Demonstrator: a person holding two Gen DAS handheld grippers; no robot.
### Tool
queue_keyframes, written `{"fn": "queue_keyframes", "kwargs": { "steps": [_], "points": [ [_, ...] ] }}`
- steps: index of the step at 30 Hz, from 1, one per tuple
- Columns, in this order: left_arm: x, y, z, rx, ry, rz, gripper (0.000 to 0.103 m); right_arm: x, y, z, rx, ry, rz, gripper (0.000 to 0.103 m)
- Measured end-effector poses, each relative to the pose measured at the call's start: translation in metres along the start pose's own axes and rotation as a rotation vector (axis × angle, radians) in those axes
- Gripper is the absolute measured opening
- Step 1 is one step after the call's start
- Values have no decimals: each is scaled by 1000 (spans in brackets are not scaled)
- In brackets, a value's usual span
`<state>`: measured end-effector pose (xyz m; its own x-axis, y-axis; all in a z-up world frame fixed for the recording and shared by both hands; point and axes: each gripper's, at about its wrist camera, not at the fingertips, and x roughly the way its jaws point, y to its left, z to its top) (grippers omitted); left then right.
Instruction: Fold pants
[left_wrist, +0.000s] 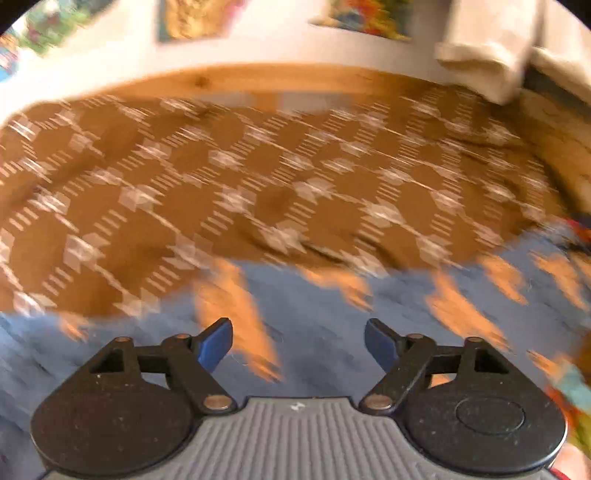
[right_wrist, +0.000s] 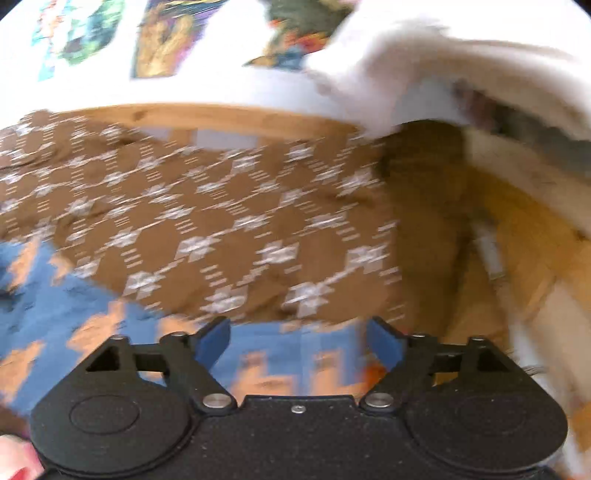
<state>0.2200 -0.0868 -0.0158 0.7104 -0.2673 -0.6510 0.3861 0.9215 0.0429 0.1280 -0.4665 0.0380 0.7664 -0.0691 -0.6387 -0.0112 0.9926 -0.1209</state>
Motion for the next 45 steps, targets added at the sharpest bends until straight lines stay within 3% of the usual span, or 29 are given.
{"fn": "queue_keyframes", "kwargs": {
  "steps": [2, 5, 8, 9, 10, 11, 12, 13, 15, 18, 20, 23, 27, 29, 30, 31, 33, 35, 41, 45],
  "points": [
    [6, 15, 16, 4, -23, 39, 80, 5, 16, -6, 1, 22, 77, 85],
    [20, 35, 32, 7, -9, -11, 80, 12, 39, -14, 29, 29, 195, 90],
    [47, 50, 40, 49, 104, -45, 81, 21, 57, -19, 93, 42, 319, 92],
    [54, 53, 40, 59, 146, -40, 78, 23, 63, -21, 103, 48, 341, 92],
    [63, 55, 40, 64, 191, -39, 67, 25, 66, -22, 106, 50, 354, 92],
    [67, 57, 39, 59, 209, -62, 62, 26, 70, -24, 102, 56, 358, 92],
    [68, 59, 39, 48, 205, -83, 50, 28, 74, -26, 96, 64, 357, 92],
    [66, 57, 39, 40, 194, -91, 26, 30, 76, -27, 96, 71, 352, 92],
    [63, 53, 42, 42, 179, -62, 8, 32, 75, -31, 110, 89, 338, 92],
    [49, 50, 47, -8, 102, -34, 6, 32, 64, -34, 155, 97, 300, 92],
    [47, 39, 44, 57, 76, 17, 6, 28, 57, -34, 179, 83, 282, 96],
    [65, 26, 32, 156, 99, 74, 6, 28, 49, -38, 188, 92, 241, 100],
    [69, 30, 31, 86, 101, 72, 13, 26, 46, -41, 189, 89, 209, 100],
    [63, 29, 34, 61, 92, 69, 42, 11, 49, -39, 163, 65, 186, 100],
    [61, 30, 36, 58, 79, 74, 81, 0, 50, -38, 148, 38, 188, 101],
    [53, 29, 34, 50, 40, 82, 96, -12, 51, -39, 135, 10, 184, 102],
    [39, 17, 32, 50, -29, 72, 96, -27, 51, -40, 126, -25, 151, 102],
    [31, -1, 30, 77, -58, 8, 96, -41, 48, -47, 152, -42, 100, 102],
    [38, -82, 41, 194, -88, -251, 99, -60, 25, -68, 344, -22, 3, 102],
    [52, -147, 48, 334, -103, -401, 99, -60, 9, -77, 433, -10, -40, 101]
  ]
}}
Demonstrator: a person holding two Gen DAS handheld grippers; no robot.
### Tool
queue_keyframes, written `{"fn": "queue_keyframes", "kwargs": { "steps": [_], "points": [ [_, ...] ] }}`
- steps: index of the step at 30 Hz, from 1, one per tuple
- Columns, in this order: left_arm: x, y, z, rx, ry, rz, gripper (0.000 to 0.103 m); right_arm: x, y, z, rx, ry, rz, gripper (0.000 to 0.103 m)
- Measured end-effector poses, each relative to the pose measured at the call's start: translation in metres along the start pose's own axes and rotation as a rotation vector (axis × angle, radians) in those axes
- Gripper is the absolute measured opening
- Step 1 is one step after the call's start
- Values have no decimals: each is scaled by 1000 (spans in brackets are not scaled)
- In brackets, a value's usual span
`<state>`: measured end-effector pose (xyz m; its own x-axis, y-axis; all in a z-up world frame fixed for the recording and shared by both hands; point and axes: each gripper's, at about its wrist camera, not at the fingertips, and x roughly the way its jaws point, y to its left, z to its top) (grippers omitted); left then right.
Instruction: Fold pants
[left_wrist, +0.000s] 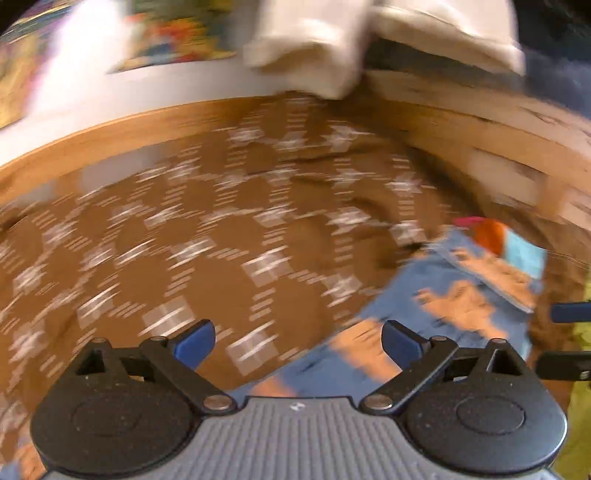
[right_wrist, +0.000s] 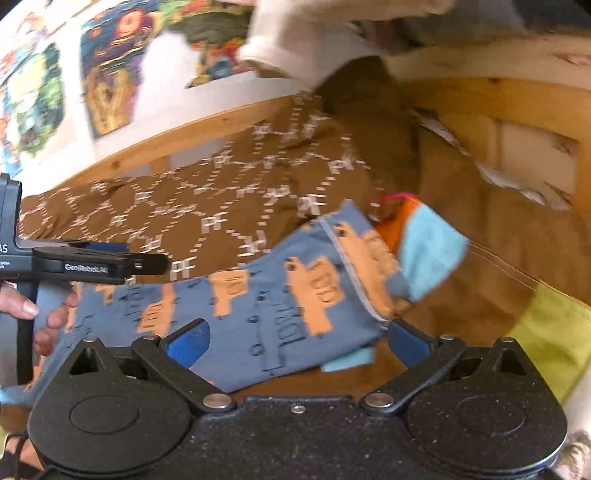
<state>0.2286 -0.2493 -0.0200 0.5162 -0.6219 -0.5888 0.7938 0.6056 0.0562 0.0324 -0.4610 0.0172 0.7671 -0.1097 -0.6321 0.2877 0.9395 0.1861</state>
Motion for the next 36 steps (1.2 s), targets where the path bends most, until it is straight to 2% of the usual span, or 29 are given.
{"fn": "queue_keyframes", "kwargs": {
  "steps": [3, 8, 9, 13, 18, 19, 20, 23, 25, 27, 33, 36],
  "points": [
    [24, -28, 14, 87, -8, -60, 99, 3, -10, 2, 25, -9, -60, 97],
    [67, -57, 37, 157, 22, -131, 99, 11, -33, 9, 130, 6, -40, 80],
    [74, -62, 40, 167, 37, -139, 99, 13, -37, 11, 160, 8, -32, 79],
    [101, -78, 39, 234, 78, -118, 101, 20, -52, 17, 287, 22, -19, 71],
    [98, -77, 35, 213, 77, -115, 102, 25, -61, 18, 407, 39, -56, 51],
    [98, -76, 37, 205, 87, -108, 100, 25, -62, 17, 426, 38, -69, 43],
    [95, -75, 38, 203, 95, -95, 100, 26, -64, 16, 437, 37, -84, 35],
    [84, -74, 45, 202, 115, -46, 100, 26, -67, 13, 454, 24, -103, 23],
    [75, -71, 52, 169, 131, -44, 100, 24, -63, 12, 412, 7, -112, 20],
    [66, -65, 59, 100, 150, -82, 100, 22, -50, 12, 290, -12, -139, 18],
    [57, -46, 76, -195, 240, -309, 99, 17, 8, 3, -189, -95, -222, 15],
    [61, -48, 78, -266, 279, -397, 93, 18, 31, -6, -378, -105, -242, 15]
  ]
}}
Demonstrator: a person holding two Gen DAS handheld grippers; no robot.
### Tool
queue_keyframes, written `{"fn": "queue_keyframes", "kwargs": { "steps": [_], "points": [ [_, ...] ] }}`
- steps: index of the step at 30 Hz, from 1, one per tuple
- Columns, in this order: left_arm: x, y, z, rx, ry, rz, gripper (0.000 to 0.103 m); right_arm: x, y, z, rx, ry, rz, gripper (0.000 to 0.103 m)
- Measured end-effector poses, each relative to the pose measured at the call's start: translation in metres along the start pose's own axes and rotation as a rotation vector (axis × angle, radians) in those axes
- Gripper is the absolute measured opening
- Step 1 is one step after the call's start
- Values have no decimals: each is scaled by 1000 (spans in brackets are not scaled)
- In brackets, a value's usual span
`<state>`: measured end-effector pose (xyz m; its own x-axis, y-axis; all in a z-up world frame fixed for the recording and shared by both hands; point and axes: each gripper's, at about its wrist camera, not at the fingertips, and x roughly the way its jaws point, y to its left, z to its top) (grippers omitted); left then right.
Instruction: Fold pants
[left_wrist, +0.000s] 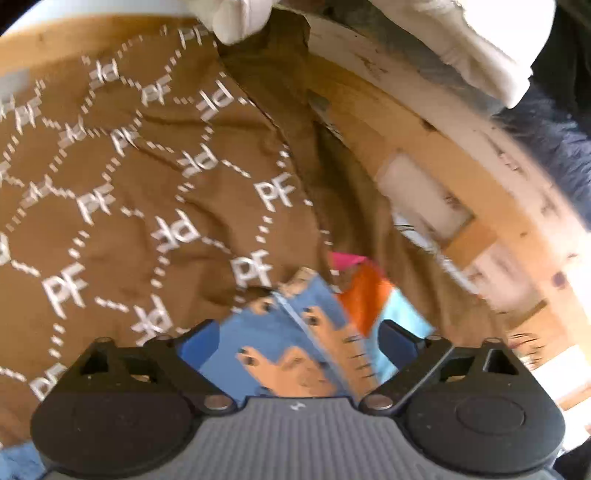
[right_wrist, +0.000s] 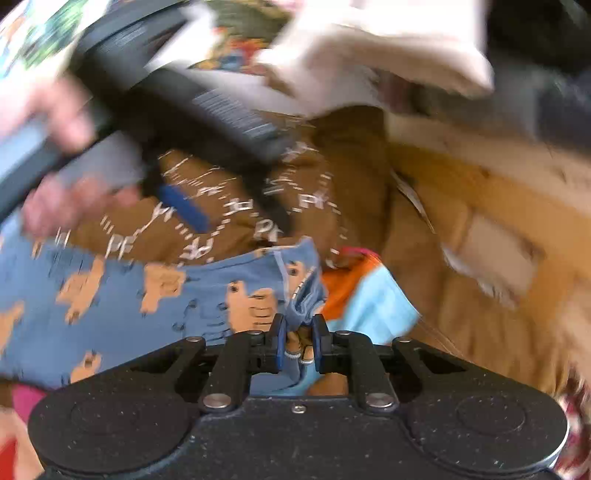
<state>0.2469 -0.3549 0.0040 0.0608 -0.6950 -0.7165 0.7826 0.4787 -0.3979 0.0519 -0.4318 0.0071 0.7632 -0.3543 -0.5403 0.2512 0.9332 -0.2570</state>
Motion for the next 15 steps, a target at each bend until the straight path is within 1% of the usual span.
{"fn": "queue_keyframes", "kwargs": {
  "steps": [2, 4, 6, 8, 11, 12, 13, 14, 15],
  "points": [
    [4, -2, 1, -20, 19, -17, 91, -1, 12, -1, -82, -14, -11, 16],
    [10, -4, 0, -31, 30, -18, 85, -2, 23, -4, -172, -22, -20, 16],
    [17, -7, -1, -36, 48, -4, 80, -2, 32, -8, -236, -26, -20, 16],
    [24, -10, -3, -34, 63, 12, 70, -4, 38, -11, -285, -29, -17, 15],
    [28, -17, -9, 10, 62, 47, 60, -4, 46, -14, -334, -38, -12, 15],
    [29, -18, -11, 16, 64, 49, 52, -3, 47, -13, -344, -38, -10, 15],
    [31, -19, -13, 19, 66, 51, 37, -4, 47, -13, -350, -38, -7, 15],
    [32, -18, -15, 14, 66, 57, 19, -5, 48, -13, -354, -37, -3, 15],
    [33, -17, -17, 4, 69, 60, 15, -5, 48, -13, -355, -36, -1, 15]
  ]
}}
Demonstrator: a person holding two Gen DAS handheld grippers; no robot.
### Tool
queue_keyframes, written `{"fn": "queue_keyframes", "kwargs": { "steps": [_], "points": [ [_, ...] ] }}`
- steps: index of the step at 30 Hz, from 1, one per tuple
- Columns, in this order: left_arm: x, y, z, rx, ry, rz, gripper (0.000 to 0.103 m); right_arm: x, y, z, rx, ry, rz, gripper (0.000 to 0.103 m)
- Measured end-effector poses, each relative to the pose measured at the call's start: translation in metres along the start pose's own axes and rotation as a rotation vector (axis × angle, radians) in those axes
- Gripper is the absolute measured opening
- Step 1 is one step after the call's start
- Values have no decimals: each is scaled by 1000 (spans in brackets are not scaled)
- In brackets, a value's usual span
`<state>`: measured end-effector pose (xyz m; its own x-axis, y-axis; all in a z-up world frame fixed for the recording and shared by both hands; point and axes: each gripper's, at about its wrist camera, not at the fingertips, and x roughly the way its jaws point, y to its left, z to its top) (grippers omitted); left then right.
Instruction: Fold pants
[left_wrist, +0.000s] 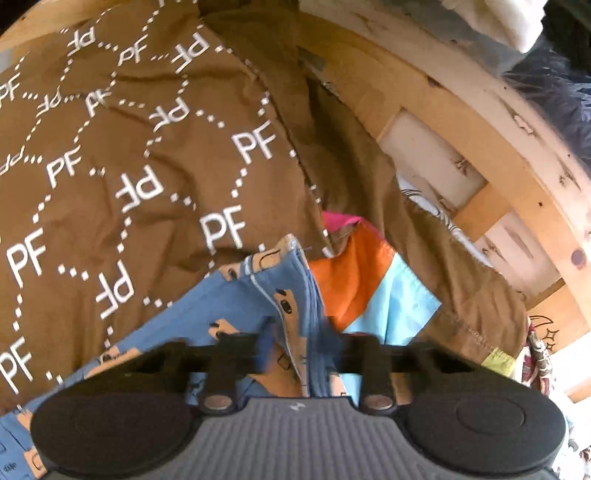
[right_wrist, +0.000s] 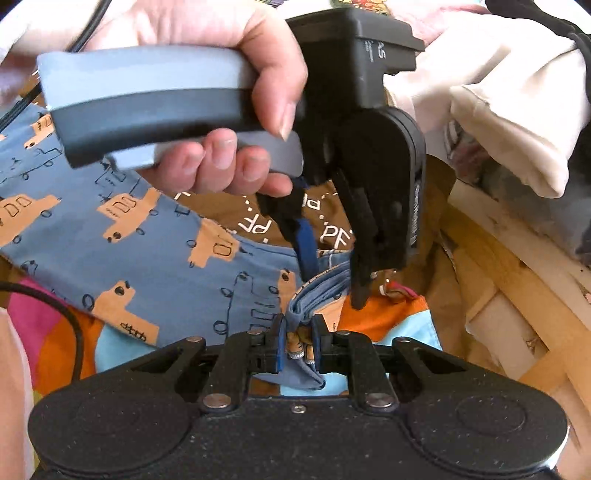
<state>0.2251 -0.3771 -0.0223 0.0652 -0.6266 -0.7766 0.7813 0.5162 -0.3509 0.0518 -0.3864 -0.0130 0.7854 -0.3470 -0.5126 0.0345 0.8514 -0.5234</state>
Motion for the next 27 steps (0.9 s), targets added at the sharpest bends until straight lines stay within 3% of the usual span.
{"fn": "queue_keyframes", "kwargs": {
  "steps": [4, 9, 15, 17, 18, 19, 20, 25, 27],
  "points": [
    [0, 11, -5, -83, 2, -30, 11, 0, -2, -1, -6, 2, -5, 15],
    [-3, 30, -6, -207, 13, -93, 11, 2, 0, -2, -13, 7, -21, 26],
    [-5, 30, -11, -166, -3, -97, 11, 5, -1, -2, -20, 1, -19, 28],
    [-6, 27, -12, -130, -6, -79, 27, 6, -1, -2, -18, 4, -3, 15],
    [-6, 26, -14, -121, -5, -72, 35, 5, -1, -3, -20, 3, -1, 16],
    [-7, 26, -14, -120, -5, -70, 51, 5, 0, -3, -23, -2, -1, 16],
    [-7, 26, -14, -124, -9, -71, 54, 4, 0, -3, -27, -6, 1, 15],
    [-6, 23, -14, -129, -25, -50, 52, 1, 3, -2, -48, -19, 8, 15],
    [-6, 18, -13, -101, -43, 4, 37, 1, 4, -2, -55, -21, 12, 15]
  ]
}}
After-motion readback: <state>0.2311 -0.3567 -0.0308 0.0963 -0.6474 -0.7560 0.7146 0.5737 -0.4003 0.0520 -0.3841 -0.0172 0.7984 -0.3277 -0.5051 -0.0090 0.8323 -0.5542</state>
